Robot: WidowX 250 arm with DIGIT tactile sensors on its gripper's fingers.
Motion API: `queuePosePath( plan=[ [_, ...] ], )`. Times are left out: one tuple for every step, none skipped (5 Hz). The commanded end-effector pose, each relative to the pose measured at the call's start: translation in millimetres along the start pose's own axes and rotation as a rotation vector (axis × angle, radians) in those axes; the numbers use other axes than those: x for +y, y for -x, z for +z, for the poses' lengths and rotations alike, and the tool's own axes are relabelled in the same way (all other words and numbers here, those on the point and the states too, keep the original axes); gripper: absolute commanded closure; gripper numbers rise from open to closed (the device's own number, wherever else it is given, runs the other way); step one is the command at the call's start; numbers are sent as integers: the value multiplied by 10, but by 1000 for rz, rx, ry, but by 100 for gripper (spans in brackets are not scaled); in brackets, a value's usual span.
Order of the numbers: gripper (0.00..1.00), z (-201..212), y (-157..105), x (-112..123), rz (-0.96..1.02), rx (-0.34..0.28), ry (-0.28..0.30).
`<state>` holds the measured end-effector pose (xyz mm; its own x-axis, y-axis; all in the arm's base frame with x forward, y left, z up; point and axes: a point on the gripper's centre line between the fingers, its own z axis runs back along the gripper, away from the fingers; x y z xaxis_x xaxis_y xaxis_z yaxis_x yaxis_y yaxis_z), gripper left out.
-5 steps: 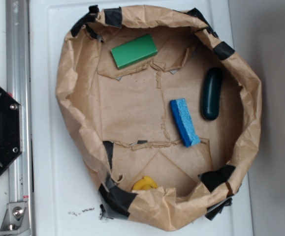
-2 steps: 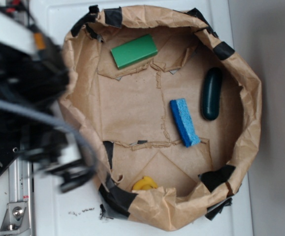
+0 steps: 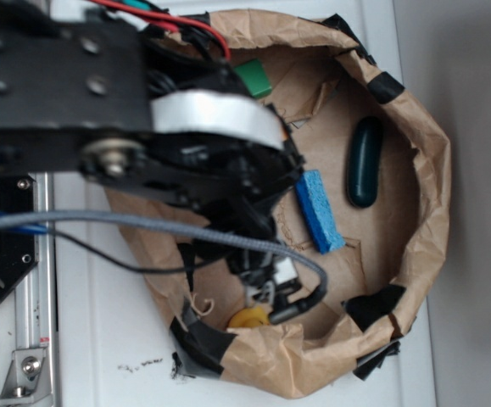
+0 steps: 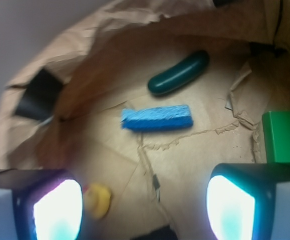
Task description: Grab the plastic pickle.
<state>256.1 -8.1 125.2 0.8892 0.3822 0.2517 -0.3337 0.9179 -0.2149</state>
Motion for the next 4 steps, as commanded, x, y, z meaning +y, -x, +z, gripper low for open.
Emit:
queuePosePath(
  plan=[
    [0, -400, -447, 216, 299, -59, -3],
    [0, -372, -568, 366, 399, -103, -12],
    [0, -424, -705, 351, 427, -136, 66],
    [0, -582, -799, 326, 438, -138, 26]
  ],
)
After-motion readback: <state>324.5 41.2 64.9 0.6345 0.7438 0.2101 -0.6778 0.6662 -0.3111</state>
